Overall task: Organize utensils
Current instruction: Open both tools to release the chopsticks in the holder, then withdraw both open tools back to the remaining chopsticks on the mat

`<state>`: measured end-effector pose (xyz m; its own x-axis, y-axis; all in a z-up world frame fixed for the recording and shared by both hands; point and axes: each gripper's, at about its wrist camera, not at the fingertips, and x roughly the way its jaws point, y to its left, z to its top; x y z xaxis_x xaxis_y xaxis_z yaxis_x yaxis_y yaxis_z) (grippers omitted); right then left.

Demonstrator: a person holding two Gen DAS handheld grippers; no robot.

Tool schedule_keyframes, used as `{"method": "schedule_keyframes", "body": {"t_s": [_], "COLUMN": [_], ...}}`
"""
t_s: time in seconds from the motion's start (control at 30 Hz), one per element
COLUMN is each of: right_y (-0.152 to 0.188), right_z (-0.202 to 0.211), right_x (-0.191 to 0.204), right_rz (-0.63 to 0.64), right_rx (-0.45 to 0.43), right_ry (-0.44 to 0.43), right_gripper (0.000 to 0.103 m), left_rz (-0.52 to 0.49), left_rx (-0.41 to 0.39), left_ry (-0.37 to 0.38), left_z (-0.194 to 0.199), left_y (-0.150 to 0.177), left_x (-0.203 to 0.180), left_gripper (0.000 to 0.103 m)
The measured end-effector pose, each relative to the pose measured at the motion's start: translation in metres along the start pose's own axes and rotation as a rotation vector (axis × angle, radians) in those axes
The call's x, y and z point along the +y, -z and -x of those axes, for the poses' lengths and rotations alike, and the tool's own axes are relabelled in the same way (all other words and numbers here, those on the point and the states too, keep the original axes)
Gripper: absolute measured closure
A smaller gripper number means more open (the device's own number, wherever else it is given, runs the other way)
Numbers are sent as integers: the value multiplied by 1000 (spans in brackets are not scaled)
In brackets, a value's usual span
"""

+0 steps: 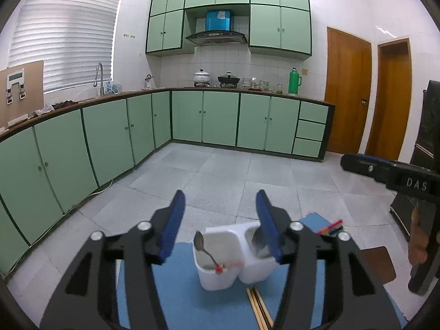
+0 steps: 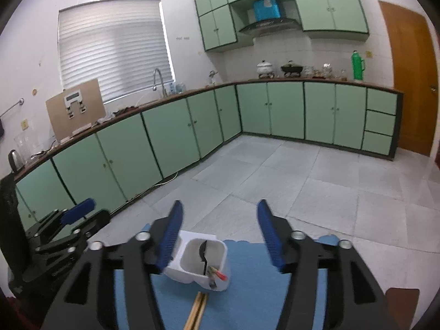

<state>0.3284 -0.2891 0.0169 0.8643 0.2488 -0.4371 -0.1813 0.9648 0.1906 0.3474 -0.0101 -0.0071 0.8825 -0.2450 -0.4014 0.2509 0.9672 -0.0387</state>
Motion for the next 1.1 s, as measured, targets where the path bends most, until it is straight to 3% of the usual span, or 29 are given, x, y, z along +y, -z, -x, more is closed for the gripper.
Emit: {"method": "schedule_keyframes", "body": {"t_s": [0.13,0.2,0.27,0.73,0.9,1.1], "right_y": [24,40,58,215,258,288], "right_z": [31,43,52,54,47,40], "right_x": [-10,-13,-13,3,17,40], "right_rz": [-30,-36,-40,-74,-55,-17], "right_rx": [-27,-31,-19,245,315,361], "right_ry": [61,90,108,135,130,109], "right_gripper": [13,5,5,5,5,9], "left_rz": [2,13,32,62,55,33], "left_rx": [23,47,77,371,436,476], "left_ry": [-7,-6,-1,-47,-63,-94], "left_z": [23,34,43,59,58,57], "left_y": [22,40,59,205,236,249], "left_x": [0,1,2,13,10,15], "left_gripper": [28,22,17,16,16,16]}}
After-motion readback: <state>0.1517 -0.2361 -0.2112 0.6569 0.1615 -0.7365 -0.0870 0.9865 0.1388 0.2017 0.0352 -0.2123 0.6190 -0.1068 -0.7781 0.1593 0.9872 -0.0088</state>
